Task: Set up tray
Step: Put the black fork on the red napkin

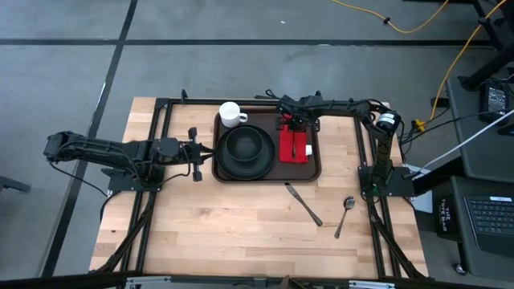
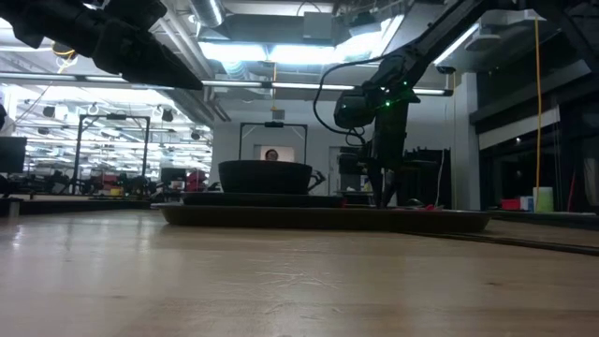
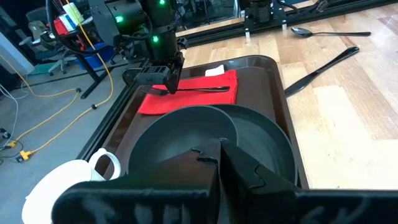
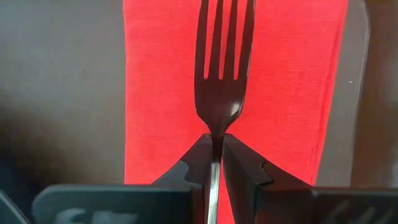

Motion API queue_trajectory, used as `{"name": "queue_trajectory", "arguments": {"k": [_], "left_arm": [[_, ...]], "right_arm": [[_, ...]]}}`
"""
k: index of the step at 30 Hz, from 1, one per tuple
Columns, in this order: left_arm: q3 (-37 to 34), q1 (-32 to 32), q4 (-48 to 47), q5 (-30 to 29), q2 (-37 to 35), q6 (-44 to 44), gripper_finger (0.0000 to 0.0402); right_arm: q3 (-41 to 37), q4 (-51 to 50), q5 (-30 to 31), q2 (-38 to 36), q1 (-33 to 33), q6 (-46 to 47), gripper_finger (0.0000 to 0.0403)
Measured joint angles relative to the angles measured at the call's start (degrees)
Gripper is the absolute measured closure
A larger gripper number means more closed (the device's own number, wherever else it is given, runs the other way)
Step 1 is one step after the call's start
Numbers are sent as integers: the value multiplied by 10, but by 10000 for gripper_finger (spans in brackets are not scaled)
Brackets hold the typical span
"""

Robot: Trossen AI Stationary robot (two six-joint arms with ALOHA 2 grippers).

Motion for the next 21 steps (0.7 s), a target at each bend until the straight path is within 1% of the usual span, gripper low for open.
{"name": "queue_trajectory", "arguments": {"k": [15,21], "left_arm": [[0,0,0,0,0,0,398],[0,0,0,0,0,-41,398]], "right_arm": [[0,1,4,0,0,-8,360],[0,1,4,0,0,-3,355]]}}
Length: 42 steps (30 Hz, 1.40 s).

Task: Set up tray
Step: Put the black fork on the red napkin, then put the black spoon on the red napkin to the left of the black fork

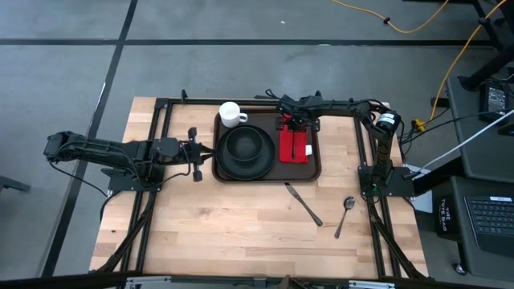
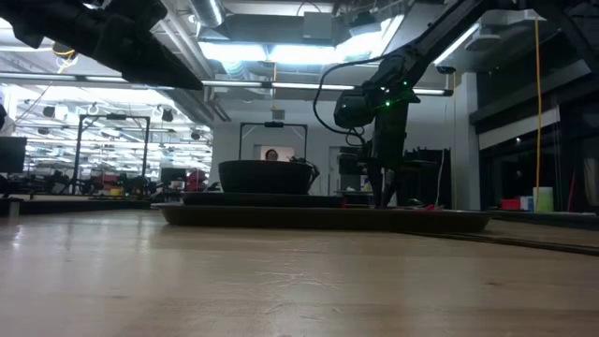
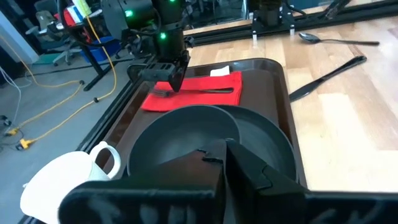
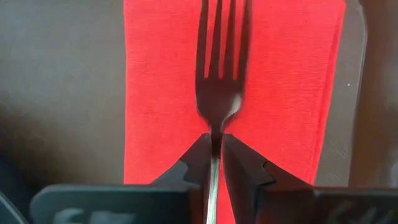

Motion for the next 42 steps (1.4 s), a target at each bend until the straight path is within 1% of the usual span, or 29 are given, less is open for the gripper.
{"name": "queue_trajectory", "arguments": {"k": [6,10,20,24,31,34,38,42], "left_arm": [[0,0,0,0,0,-2,399],[0,0,0,0,0,-2,396],[0,0,0,0,0,-2,399],[0,0,0,0,0,-2,400],[0,0,1,0,-14,-2,400],[0,0,-4,21,-28,2,400],[-2,0,-25,69,-46,6,398],[-2,0,-44,78,-67,11,399]], "right_arm": [[0,0,1,0,0,1,324],[0,0,2,0,0,-7,312],[0,-3,0,-10,0,-44,312],[0,-3,0,-33,0,-51,313],[0,-6,0,-88,4,-104,313],[0,-7,25,-112,19,-123,313],[0,-27,85,-145,51,-133,313],[0,-58,132,-172,96,-131,313]]}}
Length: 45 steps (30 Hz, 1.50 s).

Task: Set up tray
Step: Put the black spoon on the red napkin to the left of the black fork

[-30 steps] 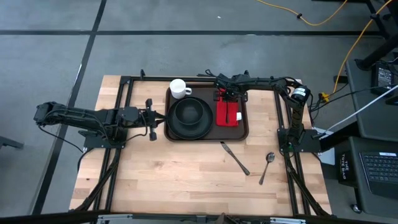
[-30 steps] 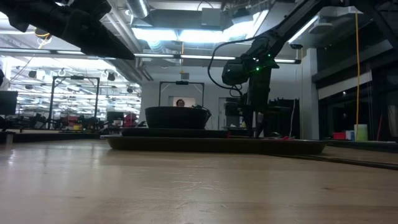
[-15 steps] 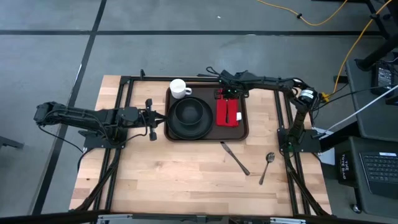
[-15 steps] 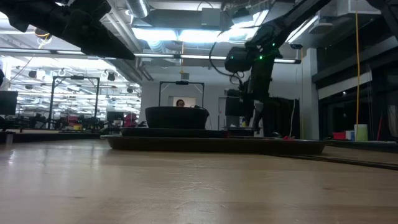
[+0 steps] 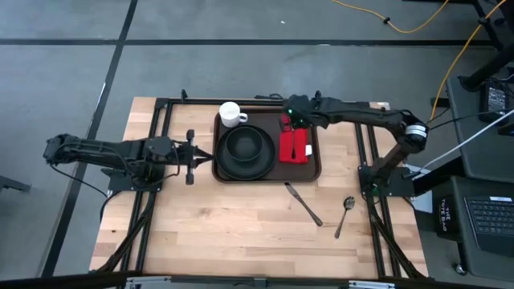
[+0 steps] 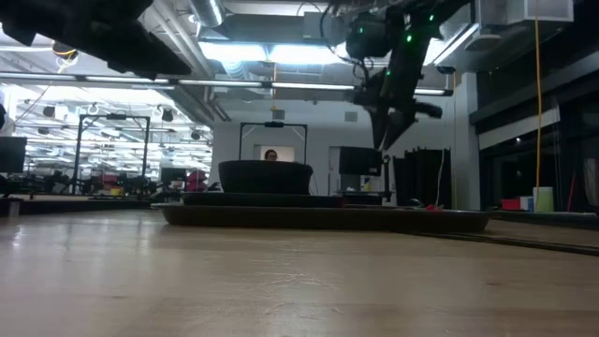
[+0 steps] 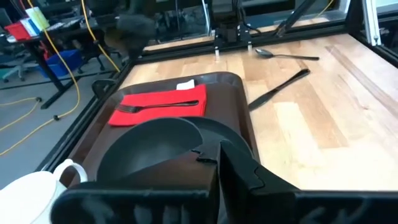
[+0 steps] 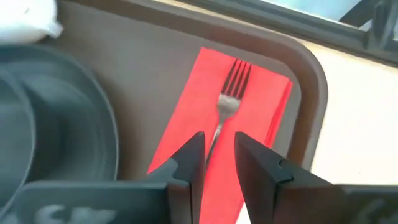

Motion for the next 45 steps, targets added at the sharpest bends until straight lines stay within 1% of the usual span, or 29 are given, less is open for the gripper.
{"name": "queue_trajectory", "arguments": {"k": [4,6,11,23,30,34,45], "left_arm": [[0,0,-19,1,-22,0,401],[0,0,-26,2,-31,-4,401],[0,0,-35,2,-42,-14,396],[0,0,-35,2,-43,-15,400],[0,0,-34,2,-43,-16,400],[0,0,-34,2,-43,-37,398],[0,0,-34,2,-43,-44,399]], "right_arm": [[0,-39,36,-19,53,29,313],[0,-58,43,-23,77,47,313],[0,-95,44,-25,139,92,313],[0,-137,42,-25,293,206,313],[0,-183,22,-24,378,333,313],[0,-206,17,-24,422,397,313],[0,-269,-2,-24,516,570,313]]}}
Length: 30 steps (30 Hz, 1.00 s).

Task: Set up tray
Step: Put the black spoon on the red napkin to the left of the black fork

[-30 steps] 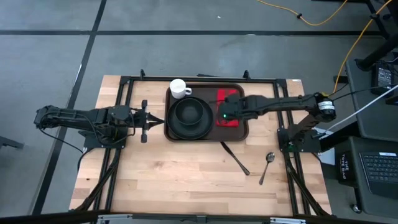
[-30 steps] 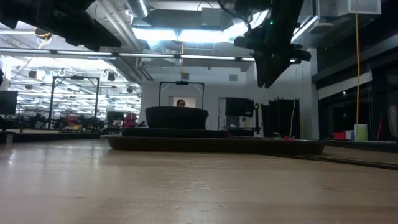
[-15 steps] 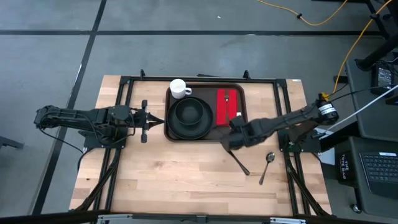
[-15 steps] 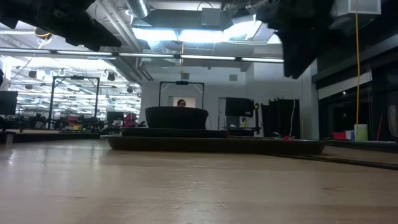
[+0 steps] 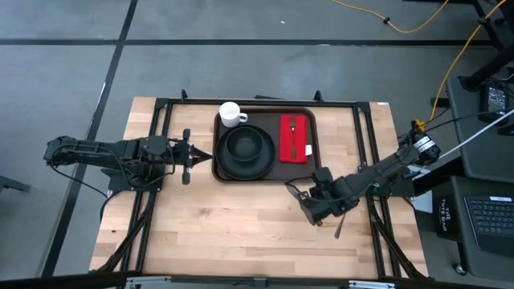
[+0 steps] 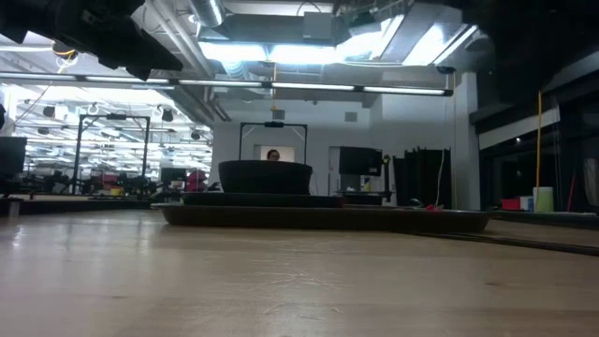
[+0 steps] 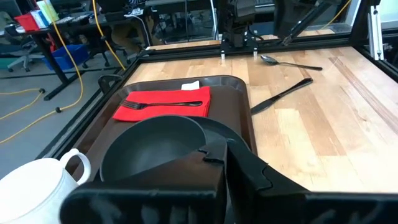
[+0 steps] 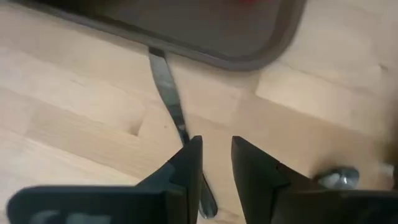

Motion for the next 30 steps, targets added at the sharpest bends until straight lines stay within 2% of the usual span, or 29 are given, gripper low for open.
{"name": "queue_trajectory", "arguments": {"k": [6,14,18,27,30], "left_arm": [[0,0,0,0,0,0,400],[0,0,0,0,0,0,400],[0,0,0,0,0,0,399],[0,0,0,0,0,0,401],[0,0,0,0,0,0,400]], "right_arm": [[0,-61,-46,0,42,138,313],[0,-60,-104,0,89,271,313],[-3,-62,-107,3,112,327,313],[-89,9,-148,5,123,349,313],[-115,16,-182,5,132,355,313]]}}
